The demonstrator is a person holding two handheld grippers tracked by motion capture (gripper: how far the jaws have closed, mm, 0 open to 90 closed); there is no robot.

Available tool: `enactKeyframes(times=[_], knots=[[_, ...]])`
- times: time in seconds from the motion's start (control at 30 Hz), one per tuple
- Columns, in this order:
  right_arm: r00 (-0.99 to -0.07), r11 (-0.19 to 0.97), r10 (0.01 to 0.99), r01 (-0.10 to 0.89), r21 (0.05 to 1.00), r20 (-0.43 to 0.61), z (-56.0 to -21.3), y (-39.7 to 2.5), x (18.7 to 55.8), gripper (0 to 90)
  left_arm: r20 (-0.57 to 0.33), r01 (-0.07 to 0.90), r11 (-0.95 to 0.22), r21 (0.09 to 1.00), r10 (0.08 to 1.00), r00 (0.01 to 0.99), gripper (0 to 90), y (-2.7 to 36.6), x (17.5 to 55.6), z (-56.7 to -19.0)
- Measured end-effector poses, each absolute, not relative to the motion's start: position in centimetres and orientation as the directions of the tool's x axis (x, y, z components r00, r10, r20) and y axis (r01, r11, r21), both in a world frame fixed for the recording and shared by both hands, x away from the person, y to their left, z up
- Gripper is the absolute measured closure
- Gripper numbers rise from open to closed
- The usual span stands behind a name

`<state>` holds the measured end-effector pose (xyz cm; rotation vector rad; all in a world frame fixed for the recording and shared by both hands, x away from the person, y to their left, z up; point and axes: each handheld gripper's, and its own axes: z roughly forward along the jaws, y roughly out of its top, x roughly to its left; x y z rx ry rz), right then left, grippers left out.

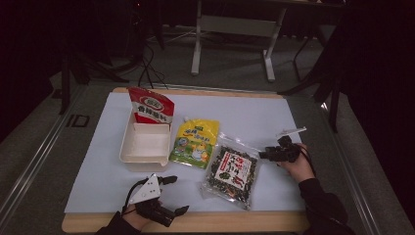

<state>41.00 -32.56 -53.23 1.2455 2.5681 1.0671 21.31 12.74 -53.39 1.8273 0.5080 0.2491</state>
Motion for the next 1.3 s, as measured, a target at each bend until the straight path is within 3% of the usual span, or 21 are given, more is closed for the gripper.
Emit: enactKeyframes(times=[0.07,0.1,0.13,0.2,0.3,0.83,1.3], knots=[[-0.664,0.417,0.714,0.658,0.627,0.222,-53.3,-32.5,41.0,54.8,-0.083,0.216,-0.243,0.946,0.462,0.883,3.0,12.7,21.3,-53.4],[-0.673,0.42,0.698,0.662,0.621,0.245,-53.3,-32.4,41.1,64.1,-0.084,0.217,-0.242,0.946,0.462,0.883,3.0,12.8,21.3,-53.4],[-0.673,0.42,0.698,0.662,0.621,0.245,-53.3,-32.4,41.1,64.1,-0.084,0.217,-0.242,0.946,0.462,0.883,3.0,12.8,21.3,-53.4],[-0.676,0.434,0.696,0.665,0.608,0.242,-52.9,-32.1,41.2,84.7,-0.085,0.218,-0.242,0.945,0.462,0.883,3.0,12.7,21.4,-53.4],[-0.686,0.472,0.699,0.654,0.591,0.201,-52.6,-31.6,41.0,89.1,-0.082,0.215,-0.244,0.946,0.461,0.884,3.0,12.7,21.3,-53.4],[-0.703,0.488,0.71,0.532,0.692,0.04,-47.0,-31.1,39.4,89.5,-0.089,0.22,-0.222,0.95,0.482,0.871,3.0,12.9,21.4,-53.2],[-0.766,0.523,0.64,0.386,0.76,-0.052,-42.2,-28.7,37.4,89.6,-0.092,0.23,-0.199,0.953,0.531,0.842,4.2,12.9,21.6,-51.5]])
